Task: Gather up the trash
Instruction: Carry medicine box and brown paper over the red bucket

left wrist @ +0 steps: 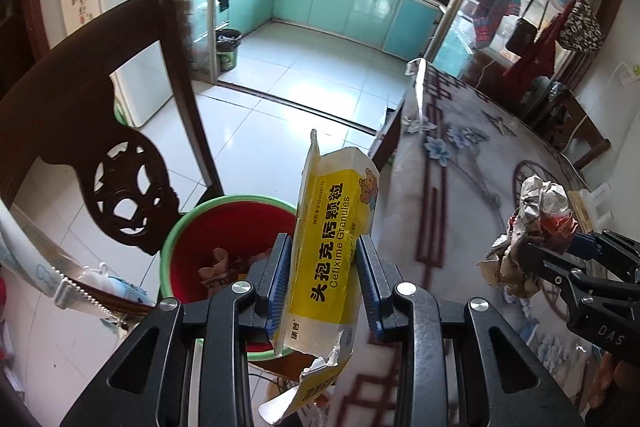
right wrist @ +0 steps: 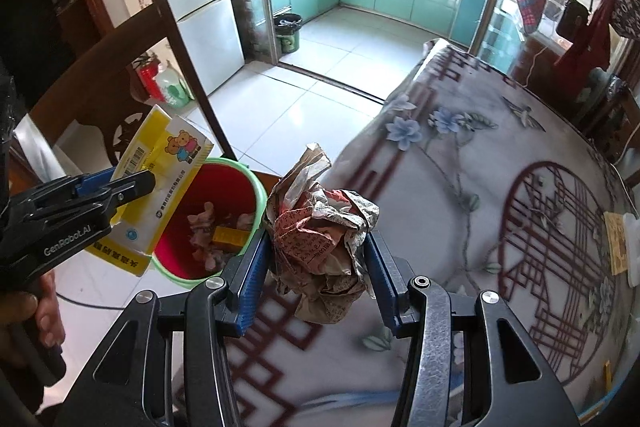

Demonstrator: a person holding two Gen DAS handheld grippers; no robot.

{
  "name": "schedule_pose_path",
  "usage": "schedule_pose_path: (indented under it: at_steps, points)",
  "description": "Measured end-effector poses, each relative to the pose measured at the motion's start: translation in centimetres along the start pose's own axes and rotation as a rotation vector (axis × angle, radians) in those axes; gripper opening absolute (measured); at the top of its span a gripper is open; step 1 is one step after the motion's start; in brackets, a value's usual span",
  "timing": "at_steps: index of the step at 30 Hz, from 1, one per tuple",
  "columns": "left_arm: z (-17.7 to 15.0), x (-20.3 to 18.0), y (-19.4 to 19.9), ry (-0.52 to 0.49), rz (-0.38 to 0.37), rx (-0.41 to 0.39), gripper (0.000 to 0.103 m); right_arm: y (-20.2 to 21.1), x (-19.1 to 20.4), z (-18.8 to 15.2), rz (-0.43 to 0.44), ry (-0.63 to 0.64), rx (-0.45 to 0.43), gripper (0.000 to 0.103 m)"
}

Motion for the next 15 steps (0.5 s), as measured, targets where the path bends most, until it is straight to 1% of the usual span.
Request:
schedule_pose_path:
  at_steps: [7,15]
  points:
    - [-0.2,2.7,0.0,0.031,0.024,0.005,0.031,-0.7,2.1,0.9,0.012,0.028,0.005,0.047]
    - [-0.5,5.0,0.0,0.057,0.049,0.012,0.031,-1.5,4.1,1.5,0.031,0.051,0.014,0.047]
Point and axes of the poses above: each gripper's, at about its wrist camera, not at the fingertips, and y roughly against the way its jaws point, x to its left, z to its top, the point moved 1 cm from there along -y, roughly the way its jaws point, and after that the axes turned 5 degrees about x, right-handed, at the moved point
